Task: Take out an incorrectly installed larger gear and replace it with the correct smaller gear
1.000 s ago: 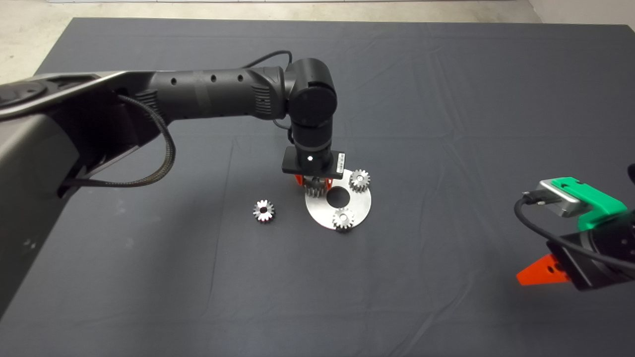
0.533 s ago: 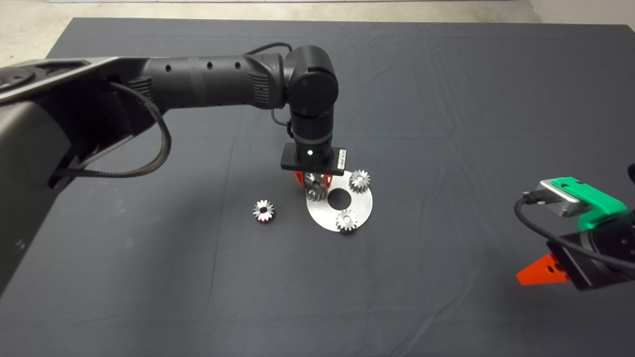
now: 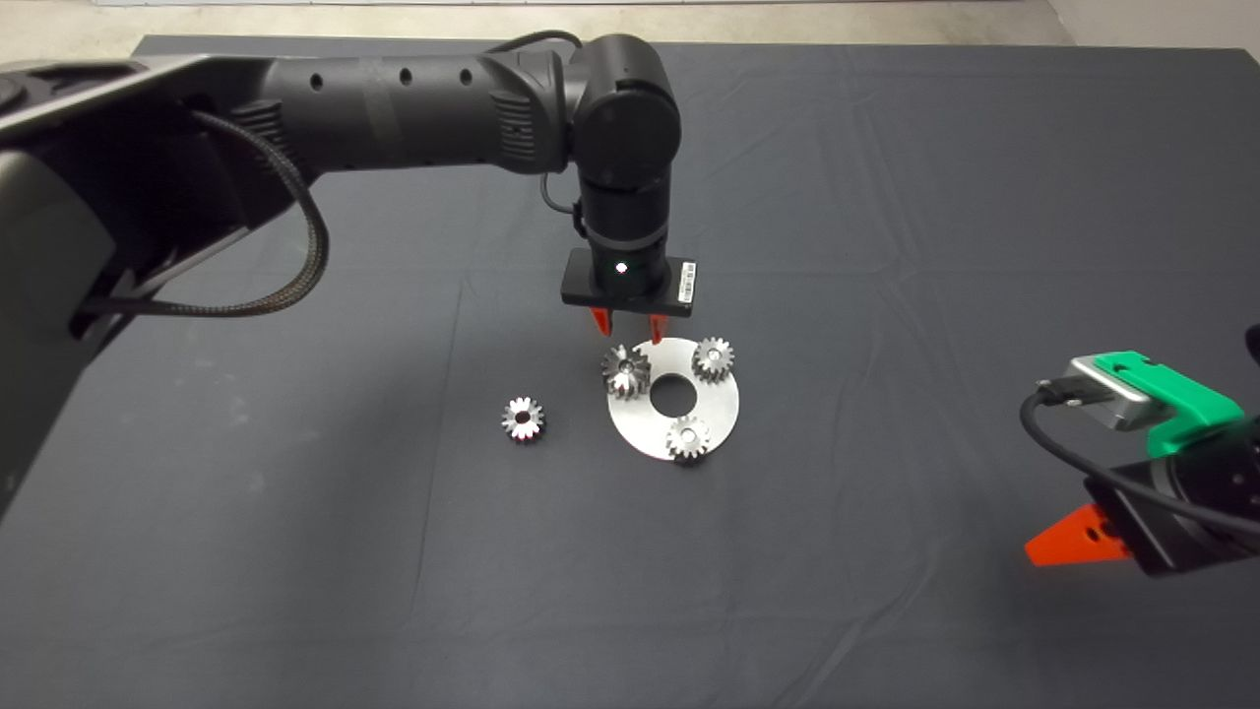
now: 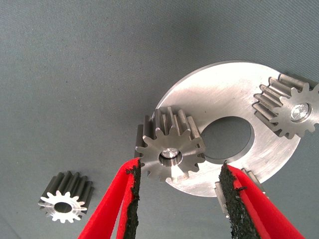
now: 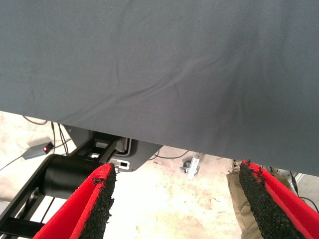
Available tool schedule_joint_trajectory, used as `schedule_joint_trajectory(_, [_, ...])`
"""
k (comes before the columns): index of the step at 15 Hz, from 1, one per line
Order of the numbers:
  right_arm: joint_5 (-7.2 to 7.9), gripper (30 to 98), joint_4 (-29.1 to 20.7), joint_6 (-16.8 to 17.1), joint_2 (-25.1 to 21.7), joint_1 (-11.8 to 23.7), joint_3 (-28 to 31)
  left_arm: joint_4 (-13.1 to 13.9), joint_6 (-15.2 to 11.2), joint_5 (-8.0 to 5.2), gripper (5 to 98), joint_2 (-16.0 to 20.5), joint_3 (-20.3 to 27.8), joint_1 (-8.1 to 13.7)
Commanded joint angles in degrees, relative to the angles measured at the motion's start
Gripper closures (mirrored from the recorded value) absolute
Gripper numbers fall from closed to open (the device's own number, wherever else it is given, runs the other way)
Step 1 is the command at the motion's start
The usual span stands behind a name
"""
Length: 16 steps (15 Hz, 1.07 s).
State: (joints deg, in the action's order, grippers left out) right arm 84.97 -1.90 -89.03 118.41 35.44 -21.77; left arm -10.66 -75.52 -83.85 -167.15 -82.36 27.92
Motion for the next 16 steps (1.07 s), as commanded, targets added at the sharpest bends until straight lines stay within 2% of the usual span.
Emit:
schedule_joint_trajectory(1, [-0.15, 62.5, 1.5, 0.1, -0.1, 1.1, 0.1, 0.8, -0.2, -0.26, 63.6, -0.1, 0.9, 0.9])
schedule_joint_trajectory(5, [-0.15, 62.5, 1.5, 0.1, -0.1, 1.1, 0.1, 0.5, -1.9, -0.15, 63.6, 0.0, 3.2, 0.7])
schedule_joint_trajectory(9, [-0.24, 62.5, 1.4, 0.1, -0.2, 1.2, 0.1, -0.1, -1.7, -0.09, 63.6, 0.0, 2.8, 0.5])
schedule_joint_trajectory(11, [-0.24, 62.5, 1.4, 0.1, -0.2, 1.2, 0.0, -0.1, -1.7, -0.09, 68.3, 0.1, 2.6, 0.5])
schedule_joint_trajectory(16, [-0.24, 62.5, 1.5, 0.1, -0.2, 1.2, 0.0, -0.1, -1.6, -0.18, 68.3, 0.2, 2.5, 0.4])
